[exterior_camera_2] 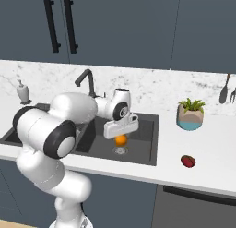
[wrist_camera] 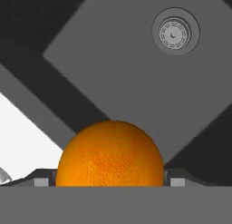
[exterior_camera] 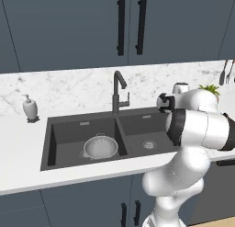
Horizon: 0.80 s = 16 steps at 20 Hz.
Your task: Put the colander in the sink, put the orange, mango in the colander, and turn on the sink faucet and pour water over the colander.
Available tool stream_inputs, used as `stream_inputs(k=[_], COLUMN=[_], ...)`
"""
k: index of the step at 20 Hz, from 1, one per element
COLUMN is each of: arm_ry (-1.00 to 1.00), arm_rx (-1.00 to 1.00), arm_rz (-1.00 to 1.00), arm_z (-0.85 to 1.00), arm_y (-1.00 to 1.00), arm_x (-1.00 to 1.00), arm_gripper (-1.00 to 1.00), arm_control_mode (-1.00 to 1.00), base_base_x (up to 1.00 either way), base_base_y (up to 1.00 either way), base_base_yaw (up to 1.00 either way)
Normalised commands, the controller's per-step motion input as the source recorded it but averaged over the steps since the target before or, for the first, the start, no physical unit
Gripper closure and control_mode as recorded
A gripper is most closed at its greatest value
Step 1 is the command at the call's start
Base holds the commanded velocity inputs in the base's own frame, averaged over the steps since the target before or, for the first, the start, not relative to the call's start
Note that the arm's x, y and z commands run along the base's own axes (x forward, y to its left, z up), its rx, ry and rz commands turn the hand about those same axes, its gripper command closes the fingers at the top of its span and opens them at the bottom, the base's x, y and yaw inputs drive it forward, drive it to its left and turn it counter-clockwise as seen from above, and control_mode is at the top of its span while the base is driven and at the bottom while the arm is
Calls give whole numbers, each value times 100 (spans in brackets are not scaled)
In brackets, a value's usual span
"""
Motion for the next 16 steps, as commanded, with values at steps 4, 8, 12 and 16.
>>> stream_inputs(k=[4, 8, 12, 16], arm_ry=[0, 0, 0, 0], arm_rx=[0, 0, 0, 0], arm_rz=[-41, -44, -41, -39], arm_z=[32, 22, 4, 0], arm_y=[100, 100, 100, 100], arm_x=[0, 0, -12, -12], arm_gripper=[100, 100, 100, 100], arm_control_mode=[-100, -100, -100, -100], base_base_x=[0, 0, 0, 0], base_base_y=[0, 0, 0, 0], base_base_yaw=[0, 0, 0, 0])
